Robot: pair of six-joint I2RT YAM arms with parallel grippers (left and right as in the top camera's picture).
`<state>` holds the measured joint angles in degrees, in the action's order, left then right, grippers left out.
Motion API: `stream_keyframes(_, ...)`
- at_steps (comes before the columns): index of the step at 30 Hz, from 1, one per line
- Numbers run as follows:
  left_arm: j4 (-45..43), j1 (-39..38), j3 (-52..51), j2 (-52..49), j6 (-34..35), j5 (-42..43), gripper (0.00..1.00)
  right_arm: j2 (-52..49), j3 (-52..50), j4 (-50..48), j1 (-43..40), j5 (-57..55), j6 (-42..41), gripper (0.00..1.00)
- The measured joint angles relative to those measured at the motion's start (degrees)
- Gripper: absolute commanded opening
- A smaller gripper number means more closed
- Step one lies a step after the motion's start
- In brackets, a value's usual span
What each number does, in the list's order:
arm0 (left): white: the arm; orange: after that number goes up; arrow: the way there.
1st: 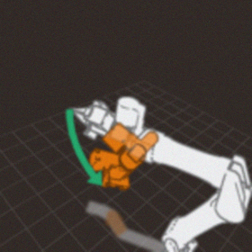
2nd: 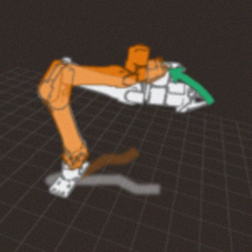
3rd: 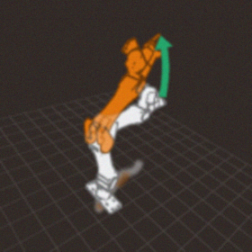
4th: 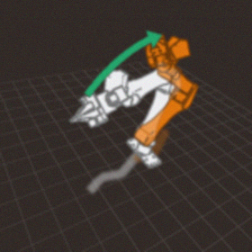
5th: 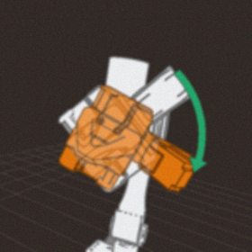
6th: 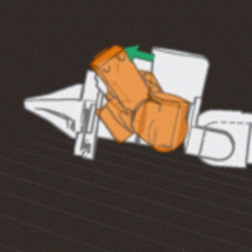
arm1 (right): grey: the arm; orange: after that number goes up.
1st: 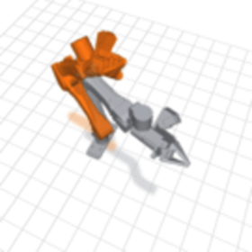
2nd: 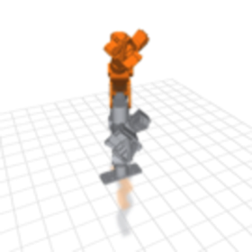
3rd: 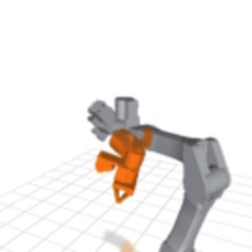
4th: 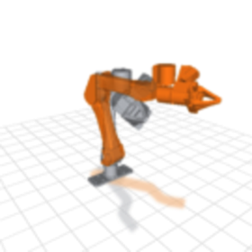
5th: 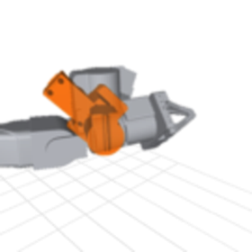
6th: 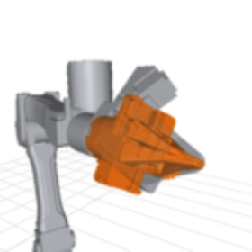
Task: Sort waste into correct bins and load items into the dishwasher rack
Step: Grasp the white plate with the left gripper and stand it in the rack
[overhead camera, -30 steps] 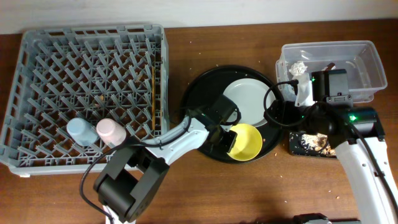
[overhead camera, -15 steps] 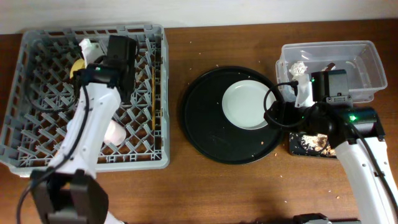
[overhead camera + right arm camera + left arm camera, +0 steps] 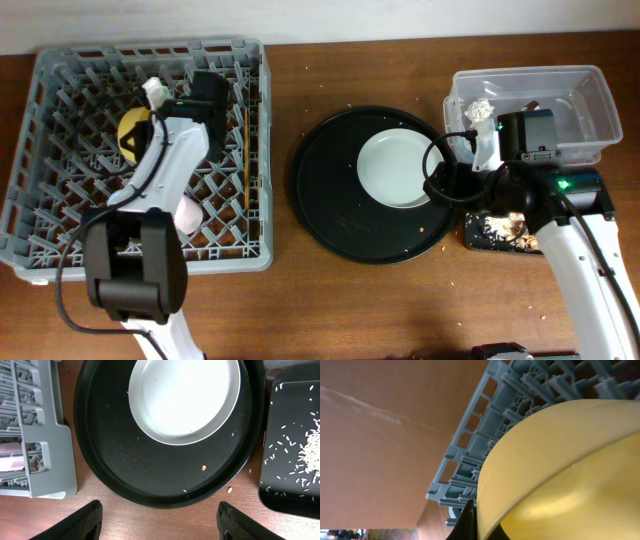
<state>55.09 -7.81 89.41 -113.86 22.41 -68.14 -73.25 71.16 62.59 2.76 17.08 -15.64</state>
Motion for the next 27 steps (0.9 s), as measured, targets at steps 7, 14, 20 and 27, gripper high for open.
stream_keyframes(7,5.84,-7.04,0.02,-1.99,0.61,1.29,0.29,-0.09,0.0,-0.04,0.0,-0.02,0.02,0.74)
stream_keyframes(14,17.97,-7.78,1.18,0.13,3.41,25.14,0.58,-0.11,0.0,-0.02,0.0,-0.02,0.02,0.74)
stream_keyframes(20,5.49,-9.42,7.89,14.67,-5.84,63.82,0.53,-0.11,0.0,-0.02,0.0,0.0,0.0,0.75)
stream_keyframes(27,-14.23,-25.44,6.32,-10.01,-8.41,82.31,0.39,-0.2,0.0,-0.26,0.0,-0.02,0.0,0.77)
